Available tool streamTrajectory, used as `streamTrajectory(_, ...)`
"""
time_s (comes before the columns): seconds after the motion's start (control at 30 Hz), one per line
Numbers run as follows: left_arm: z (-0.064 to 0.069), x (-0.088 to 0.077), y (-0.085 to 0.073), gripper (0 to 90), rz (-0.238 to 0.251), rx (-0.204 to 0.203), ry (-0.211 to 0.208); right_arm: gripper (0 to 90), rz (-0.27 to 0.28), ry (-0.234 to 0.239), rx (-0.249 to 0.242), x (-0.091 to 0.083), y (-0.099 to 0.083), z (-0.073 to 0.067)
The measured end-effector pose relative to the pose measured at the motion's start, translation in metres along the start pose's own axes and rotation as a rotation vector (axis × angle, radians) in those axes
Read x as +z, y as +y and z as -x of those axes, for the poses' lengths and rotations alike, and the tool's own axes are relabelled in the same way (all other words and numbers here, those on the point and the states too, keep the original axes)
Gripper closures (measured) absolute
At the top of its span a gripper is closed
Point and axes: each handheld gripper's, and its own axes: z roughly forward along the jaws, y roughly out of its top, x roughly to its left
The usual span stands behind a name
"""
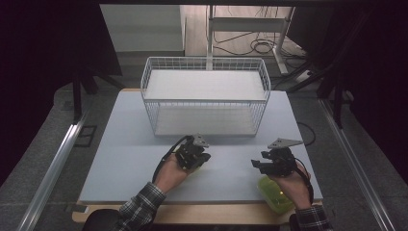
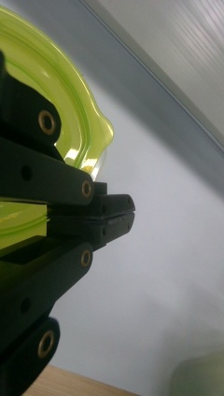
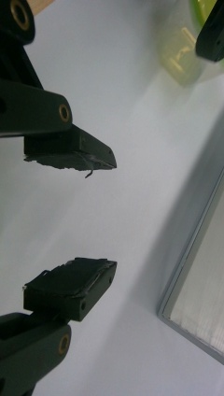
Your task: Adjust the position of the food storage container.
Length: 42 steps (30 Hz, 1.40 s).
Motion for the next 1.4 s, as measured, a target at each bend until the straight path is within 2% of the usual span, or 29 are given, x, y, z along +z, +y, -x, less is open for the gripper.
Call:
streamTrajectory(0.13, -0.007, -0.009, -0.011, 89.8, 0.0, -0.022, 0.008, 43.8, 0.001, -0.002, 0.0, -0.001, 0.0, 0.0)
streamTrajectory(0.17, -0.011, -0.015, -0.018, 89.8, -0.004, -0.034, 0.021, 43.8, 0.001, -0.002, 0.001, -0.001, -0.001, 0.0)
streamTrajectory(0.33, -0.02, -0.027, -0.031, 89.8, -0.015, -0.048, 0.041, 43.9, -0.003, -0.008, 0.004, -0.004, -0.004, 0.002)
streamTrajectory(0.4, -0.025, -0.036, -0.042, 89.8, -0.017, -0.06, 0.056, 44.3, -0.003, -0.013, 0.013, -0.007, -0.007, 0.004)
streamTrajectory(0.47, -0.027, -0.039, -0.045, 89.8, -0.019, -0.065, 0.058, 44.5, -0.002, -0.015, 0.017, -0.009, -0.009, 0.004)
streamTrajectory(0.5, -0.029, -0.044, -0.051, 89.8, -0.024, -0.07, 0.074, 44.9, 0.0, -0.017, 0.02, -0.012, -0.011, 0.005)
streamTrajectory(0.57, -0.03, -0.046, -0.053, 89.7, -0.025, -0.072, 0.075, 45.3, 0.0, -0.019, 0.023, -0.015, -0.014, 0.006)
streamTrajectory(0.63, -0.034, -0.053, -0.061, 89.8, -0.028, -0.087, 0.092, 45.8, 0.0, -0.022, 0.026, -0.018, -0.017, 0.007)
streamTrajectory(0.77, -0.04, -0.059, -0.069, 89.7, -0.024, -0.108, 0.097, 46.9, -0.002, -0.024, 0.035, -0.023, -0.022, 0.007)
streamTrajectory(0.8, -0.042, -0.06, -0.074, 89.7, -0.031, -0.114, 0.11, 47.2, -0.004, -0.024, 0.038, -0.028, -0.027, 0.008)
streamTrajectory(0.93, -0.043, -0.063, -0.079, 87.5, -0.008, -0.134, 0.106, 50.0, -0.003, -0.025, 0.048, -0.035, -0.032, 0.01)
streamTrajectory(0.97, -0.041, -0.065, -0.081, 87.5, 0.011, -0.14, 0.101, 51.5, -0.003, -0.024, 0.048, -0.036, -0.034, 0.01)
streamTrajectory(1.13, -0.024, -0.068, -0.081, 76.4, 0.08, -0.127, 0.078, 67.6, -0.025, 0.008, 0.064, -0.053, -0.047, 0.008)
streamTrajectory(1.2, -0.017, -0.066, -0.081, 68.1, 0.1, -0.112, 0.061, 73.3, -0.021, 0.017, 0.071, -0.06, -0.052, 0.007)
streamTrajectory(1.23, -0.017, -0.066, -0.081, 63.6, 0.1, -0.112, 0.061, 73.3, -0.021, 0.017, 0.071, -0.06, -0.052, 0.007)
streamTrajectory(1.27, -0.013, -0.064, -0.081, 58.6, 0.106, -0.1, 0.061, 78.7, -0.02, 0.025, 0.082, -0.067, -0.055, 0.007)
streamTrajectory(1.3, -0.006, -0.061, -0.081, 54.0, 0.121, -0.074, 0.066, 81.0, -0.016, 0.03, 0.086, -0.071, -0.057, 0.007)
streamTrajectory(1.4, 0.002, -0.055, -0.083, 40.7, 0.139, -0.049, 0.081, 85.9, -0.016, 0.032, 0.093, -0.08, -0.063, 0.007)
